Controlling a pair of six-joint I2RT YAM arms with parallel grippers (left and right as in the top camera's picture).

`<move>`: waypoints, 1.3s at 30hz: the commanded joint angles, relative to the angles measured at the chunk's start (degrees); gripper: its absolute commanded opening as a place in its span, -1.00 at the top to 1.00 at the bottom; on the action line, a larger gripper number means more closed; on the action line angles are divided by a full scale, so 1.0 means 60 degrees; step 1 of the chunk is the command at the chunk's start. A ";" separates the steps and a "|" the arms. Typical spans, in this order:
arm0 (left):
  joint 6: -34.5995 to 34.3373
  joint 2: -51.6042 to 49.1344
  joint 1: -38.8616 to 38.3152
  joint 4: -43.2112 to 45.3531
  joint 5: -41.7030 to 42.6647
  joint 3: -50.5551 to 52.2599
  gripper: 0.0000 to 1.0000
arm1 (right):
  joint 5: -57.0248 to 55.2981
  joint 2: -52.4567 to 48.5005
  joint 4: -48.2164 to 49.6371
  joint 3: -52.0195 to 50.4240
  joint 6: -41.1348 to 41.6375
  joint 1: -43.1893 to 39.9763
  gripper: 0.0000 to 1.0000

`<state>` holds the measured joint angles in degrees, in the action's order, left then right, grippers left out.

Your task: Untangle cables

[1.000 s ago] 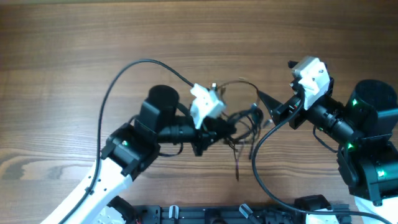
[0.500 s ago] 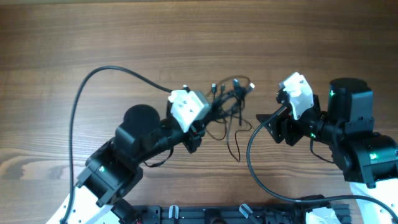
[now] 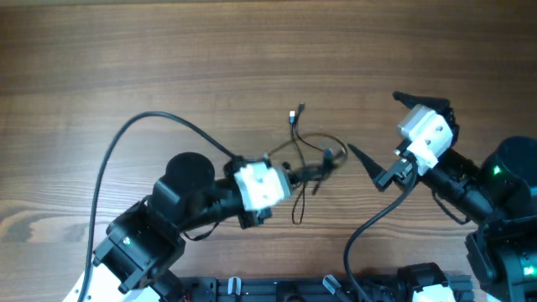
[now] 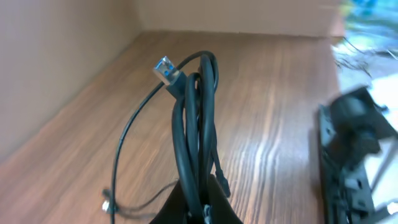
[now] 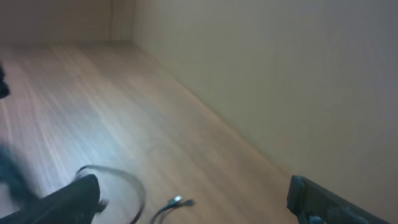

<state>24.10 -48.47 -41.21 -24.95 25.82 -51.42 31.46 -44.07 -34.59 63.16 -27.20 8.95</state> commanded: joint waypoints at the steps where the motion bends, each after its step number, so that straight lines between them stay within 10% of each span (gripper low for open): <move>1: 0.3526 -0.0131 -0.0470 0.0036 0.1596 -0.0058 0.92 | 0.0022 -0.0113 0.0208 0.0029 -0.0980 -0.0004 -0.98; 7: 0.4656 -0.0780 -0.0641 0.1177 0.0772 -0.0058 0.92 | 0.1435 -0.0117 -0.1479 0.0029 -0.1938 -0.0004 -0.91; 20: 0.2787 -0.0798 -0.0641 0.2138 -0.2328 -0.0058 0.92 | 0.2892 -0.0109 -0.2718 0.0029 -0.2215 -0.0004 -0.88; 32: 0.2572 -0.0798 -0.0659 0.2736 -0.0087 -0.0058 0.92 | 0.3486 -0.0117 -0.2739 0.0029 -0.2222 -0.0004 -0.91; 39: -0.1563 -0.0798 -0.0659 0.2779 -0.1464 -0.0058 0.92 | -0.3078 -0.0117 -0.1548 0.0029 0.2463 -0.0004 -0.99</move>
<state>29.41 -53.36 -45.17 -8.84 21.58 -51.24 29.85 -44.77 -44.64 63.16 -25.32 8.99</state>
